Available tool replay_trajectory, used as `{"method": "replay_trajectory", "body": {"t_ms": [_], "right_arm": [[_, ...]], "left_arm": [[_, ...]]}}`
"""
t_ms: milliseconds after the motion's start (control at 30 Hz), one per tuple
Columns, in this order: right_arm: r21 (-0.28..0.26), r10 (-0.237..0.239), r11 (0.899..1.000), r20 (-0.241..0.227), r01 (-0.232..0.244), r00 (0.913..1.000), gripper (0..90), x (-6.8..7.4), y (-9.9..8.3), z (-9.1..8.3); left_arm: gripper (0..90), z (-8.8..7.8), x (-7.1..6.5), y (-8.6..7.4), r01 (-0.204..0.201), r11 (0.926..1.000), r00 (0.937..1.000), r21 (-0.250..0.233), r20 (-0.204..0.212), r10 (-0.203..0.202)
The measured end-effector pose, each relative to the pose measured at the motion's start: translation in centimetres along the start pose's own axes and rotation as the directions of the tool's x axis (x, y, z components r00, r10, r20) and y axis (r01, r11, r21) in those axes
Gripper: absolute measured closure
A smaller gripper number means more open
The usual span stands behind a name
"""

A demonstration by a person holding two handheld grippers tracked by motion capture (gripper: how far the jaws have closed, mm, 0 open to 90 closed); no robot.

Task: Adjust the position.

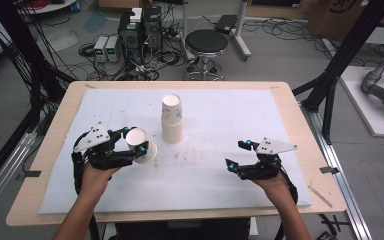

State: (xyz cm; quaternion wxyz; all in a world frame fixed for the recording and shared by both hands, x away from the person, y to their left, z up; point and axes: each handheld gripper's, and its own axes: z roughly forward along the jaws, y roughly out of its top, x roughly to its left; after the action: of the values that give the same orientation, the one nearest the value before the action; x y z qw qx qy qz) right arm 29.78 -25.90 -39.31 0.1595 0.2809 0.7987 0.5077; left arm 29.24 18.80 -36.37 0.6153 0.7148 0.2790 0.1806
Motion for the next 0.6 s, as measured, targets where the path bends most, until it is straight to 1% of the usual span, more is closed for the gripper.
{"method": "replay_trajectory", "body": {"t_ms": [33,67,100,133,167,300,333,367,400,567,600], "right_arm": [[0.000,0.000,1.000,0.000,0.000,1.0000,20.2,0.0,0.0,0.0],[-0.012,-0.001,1.000,-0.024,0.000,0.9997,20.2,0.1,0.3,0.4],[-0.013,0.001,1.000,-0.040,-0.002,0.9992,20.2,0.3,0.4,0.6],[-0.013,0.001,1.000,-0.040,-0.002,0.9992,20.2,0.3,0.4,0.6],[-0.010,0.000,1.000,-0.065,-0.001,0.9979,20.2,0.6,0.6,1.0],[0.004,-0.016,1.000,-0.118,0.016,0.9929,20.2,1.2,0.7,2.0],[0.004,-0.016,1.000,-0.118,0.016,0.9929,20.2,1.2,0.7,2.0],[0.007,-0.024,1.000,-0.138,0.025,0.9901,20.2,1.5,0.6,2.4],[0.006,-0.024,1.000,-0.147,0.025,0.9888,20.2,1.6,0.6,2.5],[-0.013,-0.048,0.999,-0.164,0.046,0.9853,20.3,2.0,0.6,2.5],[-0.020,-0.056,0.998,-0.175,0.053,0.9831,20.3,2.2,0.6,2.3]], "left_arm": [[35.0,0.0,0.0,0.0,0.000,1.0000,1.0000,0.000,0.000,0.000],[35.0,0.3,-0.1,-0.2,0.009,1.0000,0.9998,0.003,0.018,-0.009],[35.0,0.3,-0.1,-0.2,0.009,1.0000,0.9998,0.003,0.018,-0.009],[35.0,0.4,-0.2,-0.3,0.009,0.9999,0.9997,0.005,0.024,-0.009],[35.0,0.7,-0.5,-0.5,0.010,0.9999,0.9992,0.013,0.038,-0.011],[35.0,1.4,-1.1,-0.9,0.006,0.9997,0.9975,0.023,0.070,-0.008],[35.0,1.4,-1.1,-0.9,0.006,0.9997,0.9975,0.023,0.070,-0.008],[35.0,1.7,-1.3,-1.1,0.008,0.9996,0.9967,0.026,0.081,-0.010],[35.0,1.8,-1.4,-1.1,0.004,0.9996,0.9961,0.028,0.088,-0.007],[35.0,2.5,-2.0,-1.5,0.005,0.9993,0.9939,0.038,0.110,-0.009],[35.1,2.8,-2.2,-1.6,0.003,0.9991,0.9924,0.043,0.123,-0.008]]}}
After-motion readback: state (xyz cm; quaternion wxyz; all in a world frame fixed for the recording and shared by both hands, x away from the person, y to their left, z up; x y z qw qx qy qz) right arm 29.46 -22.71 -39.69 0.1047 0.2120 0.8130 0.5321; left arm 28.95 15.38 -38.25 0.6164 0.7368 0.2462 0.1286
